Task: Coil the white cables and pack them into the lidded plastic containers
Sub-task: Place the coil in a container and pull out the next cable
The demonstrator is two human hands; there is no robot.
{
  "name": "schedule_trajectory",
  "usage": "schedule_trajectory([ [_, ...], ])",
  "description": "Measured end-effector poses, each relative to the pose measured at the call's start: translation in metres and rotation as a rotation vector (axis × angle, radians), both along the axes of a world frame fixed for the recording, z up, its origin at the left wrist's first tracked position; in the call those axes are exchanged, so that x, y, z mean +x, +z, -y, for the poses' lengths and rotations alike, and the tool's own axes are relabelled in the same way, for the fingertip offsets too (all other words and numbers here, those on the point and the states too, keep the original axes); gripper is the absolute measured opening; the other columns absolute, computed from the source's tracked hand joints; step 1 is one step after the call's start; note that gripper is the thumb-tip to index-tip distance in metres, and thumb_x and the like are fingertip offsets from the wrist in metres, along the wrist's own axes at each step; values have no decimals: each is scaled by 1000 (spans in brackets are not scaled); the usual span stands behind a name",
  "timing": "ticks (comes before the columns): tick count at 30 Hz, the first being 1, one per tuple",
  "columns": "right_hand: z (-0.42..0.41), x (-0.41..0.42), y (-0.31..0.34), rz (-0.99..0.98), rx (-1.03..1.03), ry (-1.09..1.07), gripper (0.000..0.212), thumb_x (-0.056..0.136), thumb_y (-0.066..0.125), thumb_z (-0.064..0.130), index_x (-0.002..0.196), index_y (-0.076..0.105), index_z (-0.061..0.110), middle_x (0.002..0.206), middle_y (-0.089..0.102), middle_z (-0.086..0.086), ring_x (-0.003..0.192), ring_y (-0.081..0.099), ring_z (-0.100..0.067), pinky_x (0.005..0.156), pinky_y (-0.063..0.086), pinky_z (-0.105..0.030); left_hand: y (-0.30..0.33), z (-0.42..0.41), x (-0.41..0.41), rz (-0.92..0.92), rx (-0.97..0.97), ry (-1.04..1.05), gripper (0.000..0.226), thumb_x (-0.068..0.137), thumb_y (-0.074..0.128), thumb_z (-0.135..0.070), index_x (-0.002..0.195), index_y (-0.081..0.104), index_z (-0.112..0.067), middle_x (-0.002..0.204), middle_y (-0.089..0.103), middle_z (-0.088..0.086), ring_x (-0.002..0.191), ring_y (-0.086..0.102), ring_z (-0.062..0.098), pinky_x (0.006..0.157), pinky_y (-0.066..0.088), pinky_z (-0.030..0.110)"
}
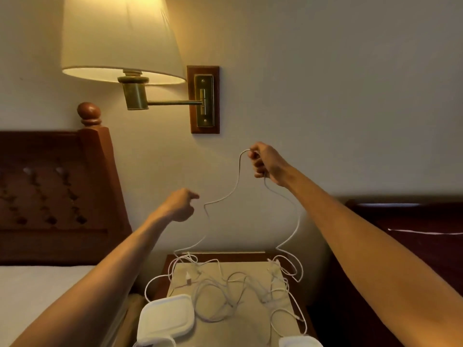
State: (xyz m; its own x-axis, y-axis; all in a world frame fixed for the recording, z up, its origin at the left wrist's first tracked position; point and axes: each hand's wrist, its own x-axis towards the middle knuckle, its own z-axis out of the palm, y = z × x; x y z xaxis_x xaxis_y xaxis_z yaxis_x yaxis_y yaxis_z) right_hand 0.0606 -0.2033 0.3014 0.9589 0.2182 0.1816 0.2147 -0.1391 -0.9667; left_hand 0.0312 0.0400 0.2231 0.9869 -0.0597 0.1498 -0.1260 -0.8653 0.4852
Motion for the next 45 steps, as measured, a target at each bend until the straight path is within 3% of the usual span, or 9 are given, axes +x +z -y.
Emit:
schedule_trajectory([
  [4, -10, -17, 2, 208, -322, 57, 30, 98, 30, 18, 74, 47, 15, 60, 39, 0, 53, 32, -12, 50, 30, -26, 43, 34, -11, 292, -333, -135, 50, 94, 41, 4, 141, 43, -10, 136, 52, 5, 118, 52, 22, 96, 44, 31],
  [9, -7, -36, -5, 292, -347, 113, 33, 100, 33, 19, 74, 53, 14, 61, 43, 0, 55, 37, -12, 51, 35, -25, 50, 55, -19, 348, -210, -347, 22, 96, 50, -1, 110, 66, -7, 95, 70, 5, 82, 68, 18, 77, 57, 41],
  [16, 64, -36, -109, 90, -557, 56, 39, 102, 45, 33, 68, 55, 16, 63, 56, -1, 63, 56, -18, 66, 45, -27, 77, 5, -28, 907, -444, -7, 20, 98, 50, -6, 109, 66, -8, 91, 69, 8, 75, 69, 20, 57, 59, 29],
  [18, 78, -35, -125, -24, -415, -15, 41, 104, 39, 33, 72, 55, 13, 66, 61, -6, 69, 65, -24, 69, 48, -29, 79, -13, -24, 843, -410, 55, 23, 97, 50, -4, 111, 68, -9, 98, 70, 9, 84, 69, 21, 68, 60, 34],
  [22, 67, -32, -98, 2, -167, -244, 45, 104, 35, 43, 67, 41, 18, 55, 40, 0, 49, 42, -16, 56, 45, -34, 52, -12, -24, 84, 138, 87, 44, 93, 49, 5, 134, 55, -10, 137, 55, 12, 124, 53, 26, 101, 43, 31],
  [28, 19, -45, -42, 287, -545, -138, 31, 97, 38, 20, 67, 46, 16, 68, 51, -1, 62, 42, -16, 57, 33, -32, 45, 62, -49, 419, -151, -221, 46, 100, 43, -6, 145, 40, -15, 139, 50, 0, 119, 55, 22, 97, 42, 28],
  [32, 17, -57, -37, 362, -564, -53, 31, 99, 36, 14, 73, 52, 14, 66, 50, -1, 59, 41, -15, 55, 33, -26, 29, 93, -48, 169, -398, -389, 35, 101, 43, -8, 136, 48, -5, 107, 58, 6, 61, 62, 19, 48, 53, 31],
  [36, 40, -66, -48, 344, -554, 50, 33, 100, 40, 19, 72, 55, 17, 68, 51, 0, 63, 44, -12, 63, 38, -30, 25, 82, -41, 458, -321, -319, 18, 97, 52, -7, 86, 66, -8, 68, 60, 4, 55, 57, 16, 51, 50, 29],
  [45, 99, -70, -87, -8, -180, 138, 37, 105, 35, 33, 78, 53, 15, 56, 33, 5, 49, 27, -12, 51, 26, -26, 45, -5, -31, 754, -312, 186, 18, 95, 55, -9, 95, 72, -5, 93, 70, 12, 82, 60, 24, 73, 41, 29],
])
